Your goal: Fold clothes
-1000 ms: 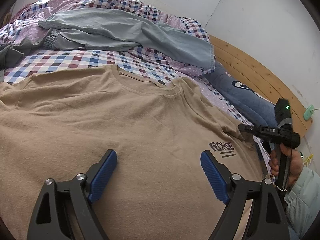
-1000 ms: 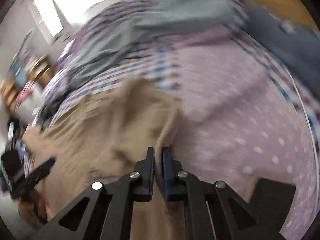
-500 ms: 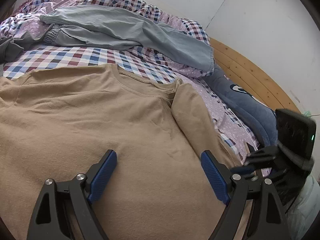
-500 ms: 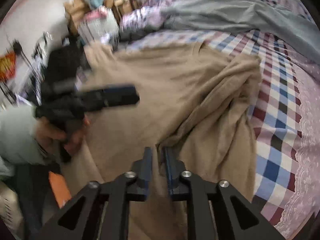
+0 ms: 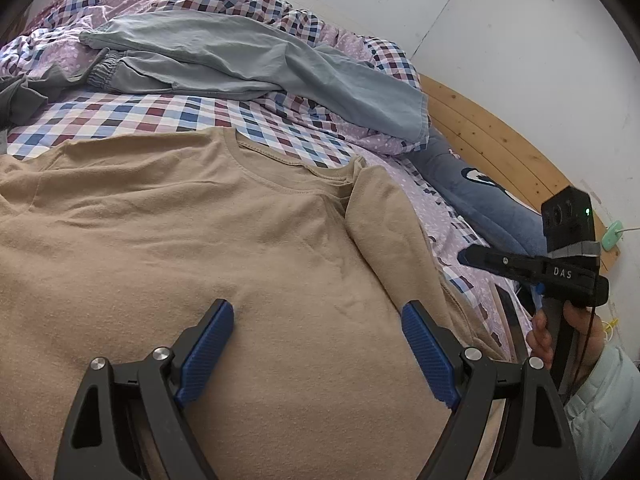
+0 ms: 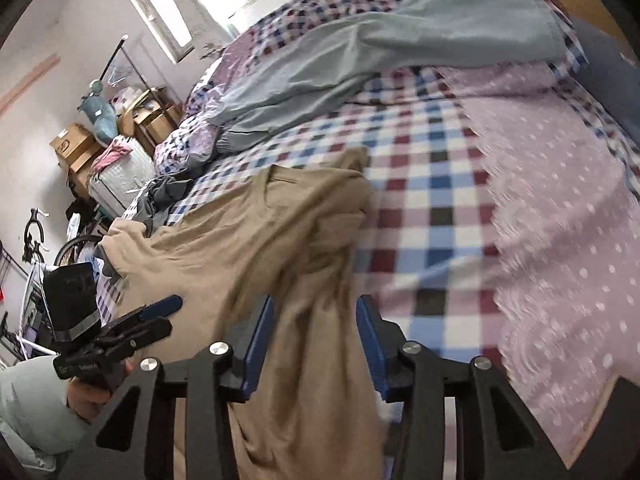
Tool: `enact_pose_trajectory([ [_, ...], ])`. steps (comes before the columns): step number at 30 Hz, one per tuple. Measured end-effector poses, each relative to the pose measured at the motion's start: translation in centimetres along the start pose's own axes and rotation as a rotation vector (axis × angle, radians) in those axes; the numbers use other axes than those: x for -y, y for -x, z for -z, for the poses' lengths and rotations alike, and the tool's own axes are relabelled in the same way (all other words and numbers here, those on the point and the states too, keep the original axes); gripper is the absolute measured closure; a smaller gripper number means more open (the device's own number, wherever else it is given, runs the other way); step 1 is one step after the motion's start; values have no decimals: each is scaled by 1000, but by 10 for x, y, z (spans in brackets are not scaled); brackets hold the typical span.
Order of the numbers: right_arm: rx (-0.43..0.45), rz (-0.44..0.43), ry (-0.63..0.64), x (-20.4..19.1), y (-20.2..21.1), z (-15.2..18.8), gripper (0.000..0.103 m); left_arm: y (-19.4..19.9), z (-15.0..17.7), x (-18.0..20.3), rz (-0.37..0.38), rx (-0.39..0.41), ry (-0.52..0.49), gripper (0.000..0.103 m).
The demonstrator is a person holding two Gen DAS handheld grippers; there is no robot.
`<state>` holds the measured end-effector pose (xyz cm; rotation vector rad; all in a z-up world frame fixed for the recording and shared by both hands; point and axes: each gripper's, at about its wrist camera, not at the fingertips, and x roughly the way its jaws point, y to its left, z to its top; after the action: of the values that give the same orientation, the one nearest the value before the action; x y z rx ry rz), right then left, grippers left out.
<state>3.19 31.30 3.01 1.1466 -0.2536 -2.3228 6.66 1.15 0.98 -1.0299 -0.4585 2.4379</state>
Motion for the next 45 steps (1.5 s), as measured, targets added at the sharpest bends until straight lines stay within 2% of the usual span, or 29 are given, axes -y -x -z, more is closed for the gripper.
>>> enact_pose_trajectory([
  [4,5,15,20,-20,-21,-12,57,0,0,0,2,0,1,14],
  [6,-9,56,32,-28,-32,-15,57,0,0,-1,6,0,3,14],
  [8,-26,83,36,-33,-44,-17,68,0,-1,-2,8,0,5,14],
  [9,-37,71,57,-40,-50,-16,83,1,-1,-2,11,0,7,14],
  [10,-48,59,79,-47,-56,-16,90,1,-1,-3,14,0,11,14],
  [12,-73,29,147,-65,-66,-14,93,1,-2,-4,22,0,19,14],
  [16,-145,-40,257,-88,-80,-4,90,1,-3,-6,29,-2,33,14],
  [18,-162,-52,268,-89,-82,0,90,1,-4,-6,32,-3,35,14],
  [20,-130,-60,216,-78,-73,-5,90,1,-4,-6,34,-4,36,14],
  [22,-54,-48,137,-61,-58,-13,90,1,-4,-7,34,-3,37,14],
  [23,-18,-41,98,-53,-50,-16,87,1,-3,-7,35,-3,37,14],
  [25,5,26,30,-37,-48,-19,77,1,-3,-7,33,-2,35,14],
  [27,27,92,-37,-21,-45,-22,77,1,-3,-6,31,-2,34,14],
  [30,2,100,-103,-7,-56,-22,77,1,-2,-6,32,-1,34,14],
  [33,-12,86,-117,-7,-66,-25,64,1,-2,-6,32,-1,35,14],
  [35,-23,98,-110,-10,-74,-27,63,1,-3,-7,32,-2,35,14],
  [36,-30,111,-105,-11,-78,-28,64,1,-3,-7,33,-2,35,14],
  [38,-20,119,-100,-14,-81,-30,76,1,-3,-7,35,-2,37,14],
  [39,-6,124,-97,-15,-81,-31,91,1,-3,-7,37,-2,38,14],
  [45,118,185,-111,-19,-52,-41,96,2,-3,-8,44,-4,47,14],
])
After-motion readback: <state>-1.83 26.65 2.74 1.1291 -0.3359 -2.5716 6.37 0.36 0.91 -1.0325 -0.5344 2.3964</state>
